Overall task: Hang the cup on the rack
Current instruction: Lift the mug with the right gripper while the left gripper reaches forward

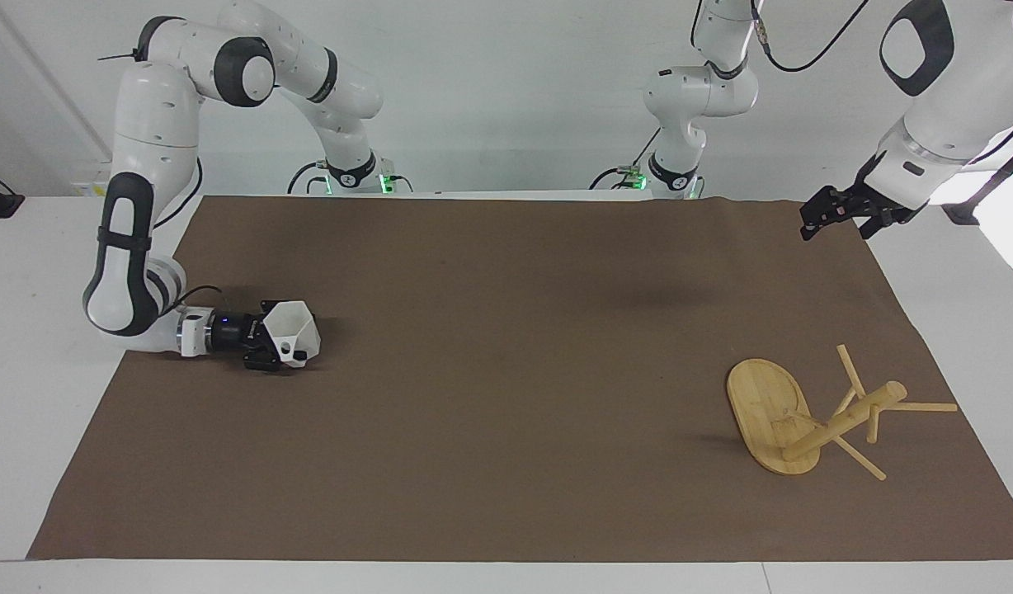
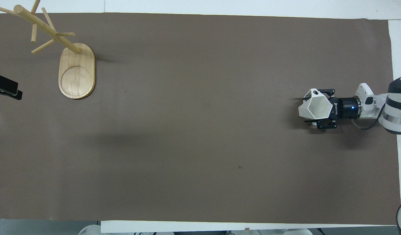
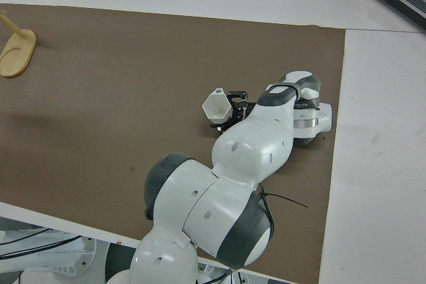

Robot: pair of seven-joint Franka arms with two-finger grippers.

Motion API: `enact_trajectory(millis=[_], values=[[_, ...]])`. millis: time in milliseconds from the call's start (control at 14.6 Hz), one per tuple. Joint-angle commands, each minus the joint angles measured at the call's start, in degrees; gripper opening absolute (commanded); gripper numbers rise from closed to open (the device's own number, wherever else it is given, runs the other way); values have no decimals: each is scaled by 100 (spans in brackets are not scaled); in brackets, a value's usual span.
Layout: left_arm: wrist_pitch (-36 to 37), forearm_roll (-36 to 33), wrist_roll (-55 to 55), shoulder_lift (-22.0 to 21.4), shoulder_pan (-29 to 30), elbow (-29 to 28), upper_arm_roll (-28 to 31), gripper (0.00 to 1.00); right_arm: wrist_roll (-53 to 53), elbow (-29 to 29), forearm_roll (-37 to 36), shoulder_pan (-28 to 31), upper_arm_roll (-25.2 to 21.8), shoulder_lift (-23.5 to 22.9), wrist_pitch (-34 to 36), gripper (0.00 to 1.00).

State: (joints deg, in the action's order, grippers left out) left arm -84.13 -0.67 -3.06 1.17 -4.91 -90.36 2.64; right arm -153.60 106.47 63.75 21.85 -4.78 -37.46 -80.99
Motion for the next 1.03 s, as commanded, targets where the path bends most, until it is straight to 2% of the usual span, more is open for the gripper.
enact_trajectory(millis=[0, 69, 412, 618, 961], values=[[-59, -100, -19, -170, 16, -193, -9, 100, -109, 154, 102, -5, 12, 125, -57, 20], [-59, -100, -28, -170, 16, -193, -9, 100, -57, 154, 102, -40, 38, 134, -57, 13], [-68, -100, -19, -152, -10, -149, -9, 100, 304, 163, 374, -1049, 118, 660, -233, 3], [-68, -100, -10, -170, -36, -201, -9, 100, 689, 154, 1058, -1787, 126, 897, -531, 0], [-584, -100, 304, -135, -71, -167, -18, 100, 1279, 181, 2508, -3413, 117, 1118, -1594, 0]])
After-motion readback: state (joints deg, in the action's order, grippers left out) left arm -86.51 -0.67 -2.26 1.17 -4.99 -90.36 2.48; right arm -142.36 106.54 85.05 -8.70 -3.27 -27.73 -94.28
